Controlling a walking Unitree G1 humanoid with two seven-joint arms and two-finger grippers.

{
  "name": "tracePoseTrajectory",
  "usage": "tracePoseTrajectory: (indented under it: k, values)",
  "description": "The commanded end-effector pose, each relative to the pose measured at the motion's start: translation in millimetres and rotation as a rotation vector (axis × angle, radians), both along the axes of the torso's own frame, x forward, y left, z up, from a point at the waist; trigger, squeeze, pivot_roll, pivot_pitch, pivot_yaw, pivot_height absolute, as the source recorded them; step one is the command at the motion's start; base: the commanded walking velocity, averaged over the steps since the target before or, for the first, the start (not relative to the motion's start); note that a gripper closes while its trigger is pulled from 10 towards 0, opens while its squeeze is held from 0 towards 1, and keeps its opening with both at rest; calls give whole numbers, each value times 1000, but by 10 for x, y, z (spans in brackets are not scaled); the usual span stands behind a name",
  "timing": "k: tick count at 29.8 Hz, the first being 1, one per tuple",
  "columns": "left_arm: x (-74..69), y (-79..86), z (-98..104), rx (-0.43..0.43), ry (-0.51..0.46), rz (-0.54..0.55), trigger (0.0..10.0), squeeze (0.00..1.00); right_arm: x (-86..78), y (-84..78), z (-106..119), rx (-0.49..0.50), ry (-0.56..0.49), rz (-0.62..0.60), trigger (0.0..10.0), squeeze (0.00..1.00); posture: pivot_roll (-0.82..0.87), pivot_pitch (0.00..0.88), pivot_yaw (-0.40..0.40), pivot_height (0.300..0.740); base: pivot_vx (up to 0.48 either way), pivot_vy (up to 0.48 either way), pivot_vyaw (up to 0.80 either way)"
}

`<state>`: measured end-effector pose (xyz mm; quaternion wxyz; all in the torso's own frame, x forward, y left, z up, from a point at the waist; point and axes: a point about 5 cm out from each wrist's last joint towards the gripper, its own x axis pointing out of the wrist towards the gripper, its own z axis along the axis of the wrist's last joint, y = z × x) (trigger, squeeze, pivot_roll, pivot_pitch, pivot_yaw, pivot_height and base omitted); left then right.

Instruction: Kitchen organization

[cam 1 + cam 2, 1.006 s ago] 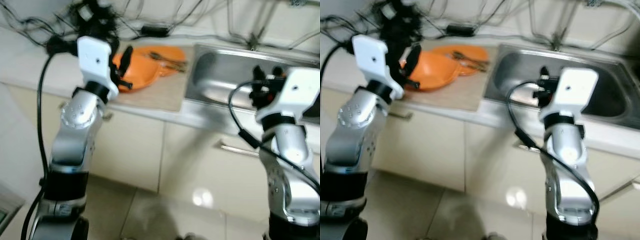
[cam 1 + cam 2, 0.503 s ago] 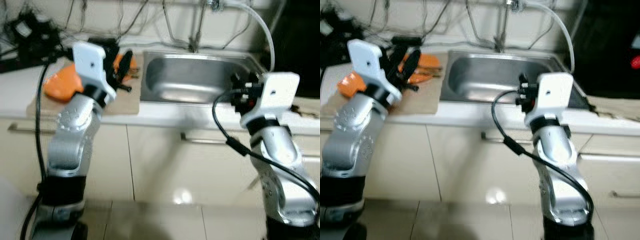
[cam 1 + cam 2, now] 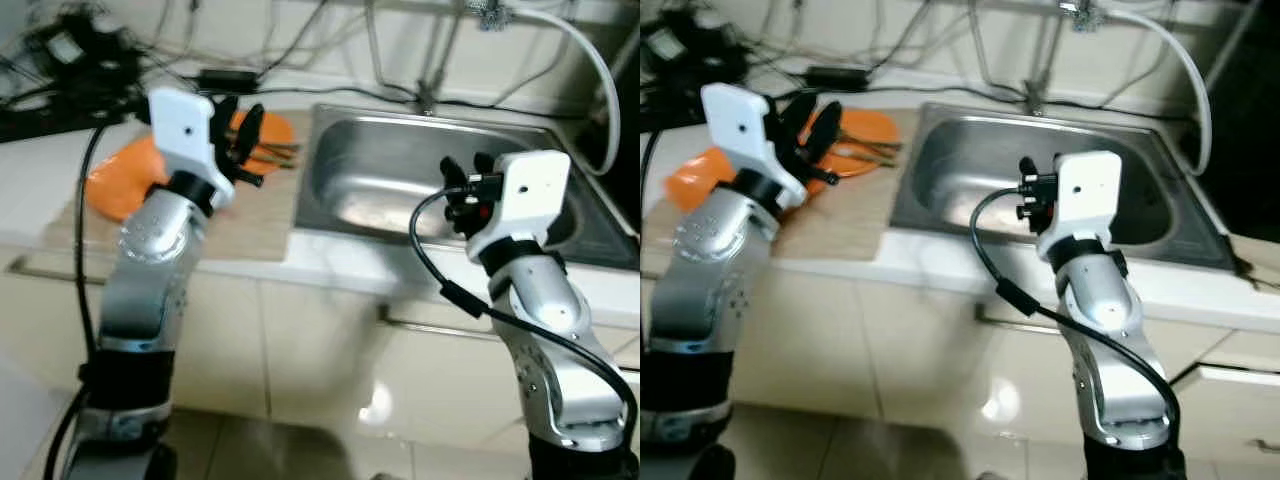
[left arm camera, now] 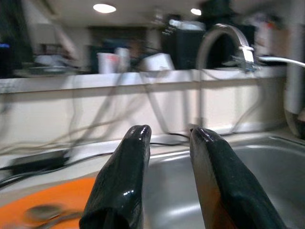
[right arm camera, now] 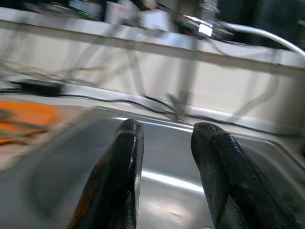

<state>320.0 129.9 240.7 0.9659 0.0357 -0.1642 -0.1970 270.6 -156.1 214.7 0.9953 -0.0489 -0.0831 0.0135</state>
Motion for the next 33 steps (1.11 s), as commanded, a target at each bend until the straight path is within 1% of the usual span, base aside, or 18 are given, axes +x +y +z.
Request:
tracePoseTrajectory:
  k: [1, 4, 8, 10, 13, 16, 25, 30, 31, 33]
  values:
    - [10, 70, 86, 12, -25, 21, 10000, 0, 7, 34, -3, 1, 5, 4, 10000, 0, -44, 21, -18, 740, 405, 0, 0]
    - [21, 43, 86, 9, -23, 10, 10000, 0, 9, 16, 9, 5, -1, -10, 10000, 0, -46, 21, -10, 740, 405, 0, 0]
    - [57, 2, 48, 16, 20, 26, 10000, 0, 8, -18, 19, 14, -9, -34, 10000, 0, -47, 19, -6, 740, 356, 0, 0]
    - [63, -13, 34, 42, 23, 39, 10000, 0, 9, -24, 16, 16, -7, -39, 10000, 0, -48, 19, -1, 740, 0, 0, 0]
    - [58, -37, 40, 31, 19, 15, 10000, 0, 4, -33, 7, 23, -3, -47, 10000, 0, -51, 19, 3, 740, 0, 0, 0]
    - [63, -19, 46, 44, 11, 8, 10000, 0, -8, -34, -26, 40, 18, -45, 10000, 0, -52, 20, 3, 740, 0, 0, 0]
    - [75, -8, 26, 51, 20, 20, 10000, 0, -17, -41, -35, 46, 26, -47, 10000, 0, -57, 20, 7, 740, 0, 255, -727]
    - [92, -15, 39, 43, 19, 11, 10000, 0, -15, -35, -26, 48, 26, -45, 10000, 0, -64, 29, 14, 740, 0, 376, -800]
    - [95, -14, 30, 49, 20, 17, 10000, 0, -21, -37, -34, 46, 28, -46, 10000, 0, -61, 17, 14, 740, 0, 398, -800]
    - [97, -12, 29, 56, 18, 22, 10000, 0, -25, -42, -40, 47, 30, -47, 10000, 0, -56, 20, 9, 740, 0, 399, -800]
